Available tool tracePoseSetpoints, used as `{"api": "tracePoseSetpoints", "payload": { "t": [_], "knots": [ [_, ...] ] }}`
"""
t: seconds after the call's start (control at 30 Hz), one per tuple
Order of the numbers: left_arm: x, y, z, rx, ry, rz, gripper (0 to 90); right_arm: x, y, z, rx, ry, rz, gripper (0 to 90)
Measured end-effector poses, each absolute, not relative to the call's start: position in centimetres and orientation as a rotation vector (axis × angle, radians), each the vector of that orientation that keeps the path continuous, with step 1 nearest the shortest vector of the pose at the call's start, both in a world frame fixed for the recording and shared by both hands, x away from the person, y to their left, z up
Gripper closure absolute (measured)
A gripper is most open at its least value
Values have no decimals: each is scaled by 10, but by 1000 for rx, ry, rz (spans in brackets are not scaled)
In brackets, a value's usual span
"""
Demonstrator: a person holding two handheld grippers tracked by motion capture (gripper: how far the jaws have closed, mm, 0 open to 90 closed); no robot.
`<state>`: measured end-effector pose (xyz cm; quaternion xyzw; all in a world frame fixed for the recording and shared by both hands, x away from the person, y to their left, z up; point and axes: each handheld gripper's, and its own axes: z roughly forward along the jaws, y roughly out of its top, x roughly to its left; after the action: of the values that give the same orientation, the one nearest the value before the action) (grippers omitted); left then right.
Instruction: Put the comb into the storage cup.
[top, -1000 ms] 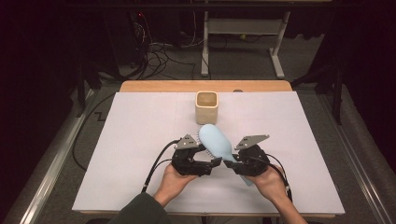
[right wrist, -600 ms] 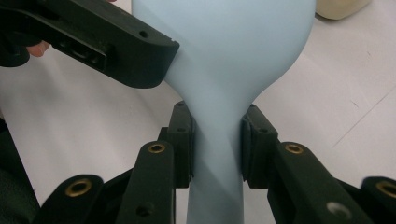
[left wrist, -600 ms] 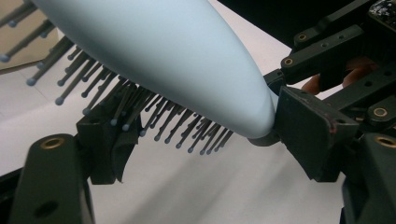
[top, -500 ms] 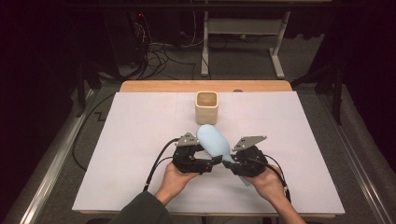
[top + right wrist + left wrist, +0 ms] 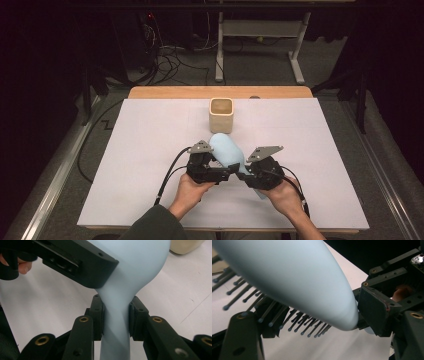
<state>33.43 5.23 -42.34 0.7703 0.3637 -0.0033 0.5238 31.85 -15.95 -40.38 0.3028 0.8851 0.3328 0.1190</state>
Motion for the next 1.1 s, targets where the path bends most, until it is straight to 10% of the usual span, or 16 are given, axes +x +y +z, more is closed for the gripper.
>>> {"api": "tracePoseSetpoints", "payload": {
  "t": [1.1],
  "knots": [
    [342,44,-422,1822,900,-84,315,317,-157,-402,865,2553,977,705]
  ]
}}
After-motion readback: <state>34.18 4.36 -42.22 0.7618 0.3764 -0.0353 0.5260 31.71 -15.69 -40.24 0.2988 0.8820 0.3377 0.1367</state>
